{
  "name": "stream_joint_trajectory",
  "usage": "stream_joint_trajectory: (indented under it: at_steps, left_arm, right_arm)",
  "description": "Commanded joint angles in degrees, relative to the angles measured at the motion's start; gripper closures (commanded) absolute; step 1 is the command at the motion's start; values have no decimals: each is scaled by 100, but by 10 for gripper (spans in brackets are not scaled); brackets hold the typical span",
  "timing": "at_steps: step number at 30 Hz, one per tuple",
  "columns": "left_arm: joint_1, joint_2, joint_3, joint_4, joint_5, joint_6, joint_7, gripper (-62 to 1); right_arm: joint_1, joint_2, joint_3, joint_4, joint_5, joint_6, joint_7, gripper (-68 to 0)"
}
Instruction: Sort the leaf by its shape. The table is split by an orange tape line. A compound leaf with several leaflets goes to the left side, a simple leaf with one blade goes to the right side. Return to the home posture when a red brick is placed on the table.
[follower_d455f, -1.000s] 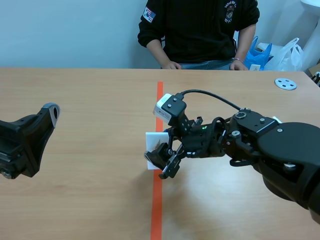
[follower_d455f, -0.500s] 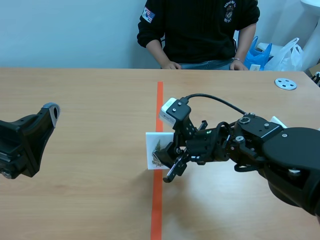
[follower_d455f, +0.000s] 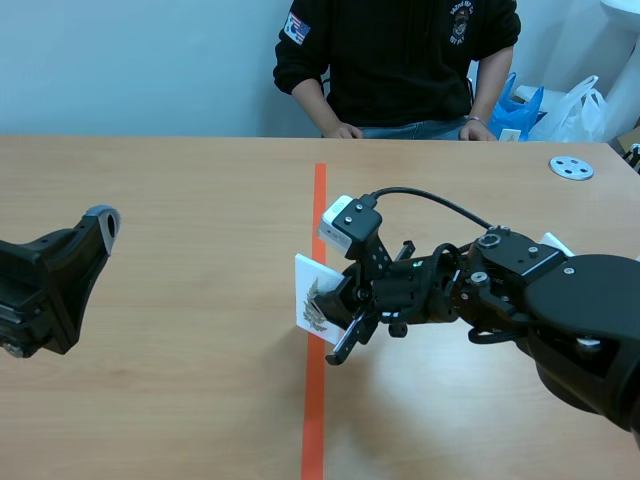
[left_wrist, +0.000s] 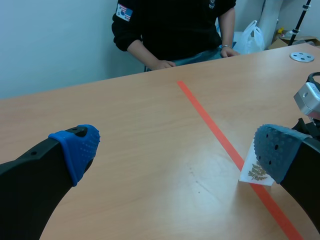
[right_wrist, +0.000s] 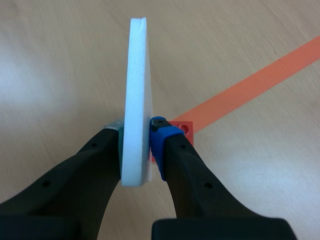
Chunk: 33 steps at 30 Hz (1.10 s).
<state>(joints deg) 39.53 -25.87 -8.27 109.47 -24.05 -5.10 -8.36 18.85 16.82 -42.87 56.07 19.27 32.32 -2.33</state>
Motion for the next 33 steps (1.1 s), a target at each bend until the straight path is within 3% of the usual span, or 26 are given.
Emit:
stream_joint_trajectory:
  at_steps: [1, 6, 15, 24, 33]
  left_arm:
    - [46, 7, -22, 83, -15, -2, -81, -623]
    - [46, -7, -22, 83, -15, -13, -81, -623]
    - [46, -7, -22, 83, -17, -15, -79, -623]
    - [46, -42, -22, 83, -17, -17, -66, -623]
    - [46, -101, -22, 83, -20, -22, -57, -623]
  right_arm:
    - [96, -28, 57, 70, 39, -28, 125, -46]
    - [96, -72, 378, 72, 42, -264, 146, -46]
    - [61, -107, 1714, 72, 48, -697, 24, -46]
    - [-463, -76, 2986, 70, 85, -1467, -57, -46]
    - [-778, 184, 3751, 70, 343, -1626, -46, -46]
